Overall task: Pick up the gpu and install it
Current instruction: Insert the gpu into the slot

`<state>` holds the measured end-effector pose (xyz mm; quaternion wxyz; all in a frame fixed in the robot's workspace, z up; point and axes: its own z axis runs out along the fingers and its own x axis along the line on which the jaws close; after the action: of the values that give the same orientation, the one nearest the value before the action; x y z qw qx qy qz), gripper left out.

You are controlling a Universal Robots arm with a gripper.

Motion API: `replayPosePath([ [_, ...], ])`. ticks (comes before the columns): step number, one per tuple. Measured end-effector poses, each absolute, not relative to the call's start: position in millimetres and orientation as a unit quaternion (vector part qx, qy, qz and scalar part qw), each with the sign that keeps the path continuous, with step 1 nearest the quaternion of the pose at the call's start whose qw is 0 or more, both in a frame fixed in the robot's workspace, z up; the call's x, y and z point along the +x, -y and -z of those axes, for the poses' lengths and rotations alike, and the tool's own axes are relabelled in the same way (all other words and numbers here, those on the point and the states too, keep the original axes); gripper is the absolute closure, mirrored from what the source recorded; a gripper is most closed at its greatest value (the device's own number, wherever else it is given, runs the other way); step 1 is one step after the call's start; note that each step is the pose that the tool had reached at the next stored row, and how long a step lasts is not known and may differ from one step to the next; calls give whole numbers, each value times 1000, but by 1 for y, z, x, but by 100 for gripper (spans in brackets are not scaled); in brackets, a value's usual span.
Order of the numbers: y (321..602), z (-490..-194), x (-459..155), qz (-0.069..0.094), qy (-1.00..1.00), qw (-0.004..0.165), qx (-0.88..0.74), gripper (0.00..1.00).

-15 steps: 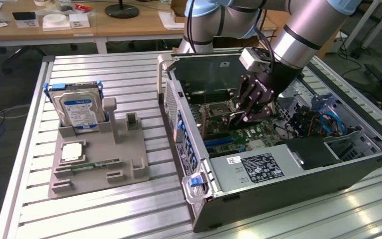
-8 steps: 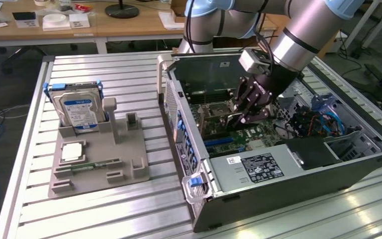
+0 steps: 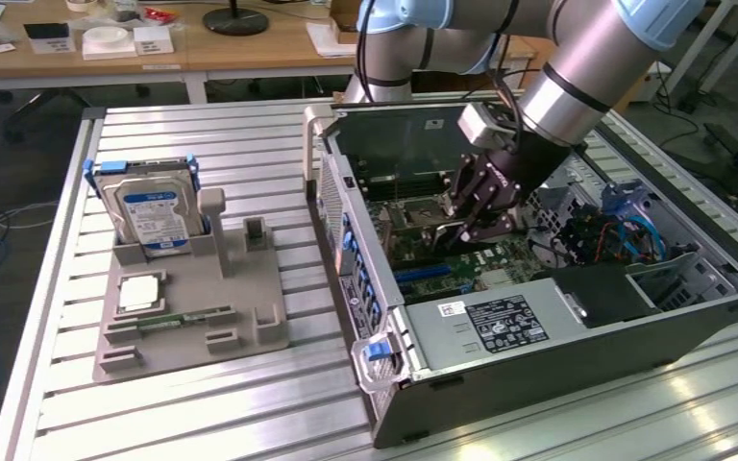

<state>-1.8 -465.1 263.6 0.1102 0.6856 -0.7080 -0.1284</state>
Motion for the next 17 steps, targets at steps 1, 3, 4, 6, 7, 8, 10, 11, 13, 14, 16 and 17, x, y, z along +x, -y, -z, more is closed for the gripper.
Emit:
replayPosePath([
  [1, 465, -263, -2, 129, 710, 111, 684, 72],
  [3, 465, -262, -2, 130, 711, 111, 682, 72],
  [4, 465, -261, -2, 130, 711, 111, 682, 72],
  [6, 465, -259, -2, 131, 711, 111, 682, 72],
  [7, 465, -258, -2, 131, 711, 112, 682, 72],
  [8, 465, -257, -2, 131, 711, 112, 682, 72],
  [10, 465, -255, -3, 132, 711, 113, 681, 72],
  [11, 465, -255, -3, 132, 711, 113, 681, 72],
  [13, 465, -254, -4, 132, 711, 113, 681, 72],
  [14, 465, -254, -4, 132, 711, 113, 681, 72],
  [16, 465, -254, -5, 132, 712, 113, 681, 72],
  [17, 465, -254, -5, 132, 713, 113, 680, 72],
])
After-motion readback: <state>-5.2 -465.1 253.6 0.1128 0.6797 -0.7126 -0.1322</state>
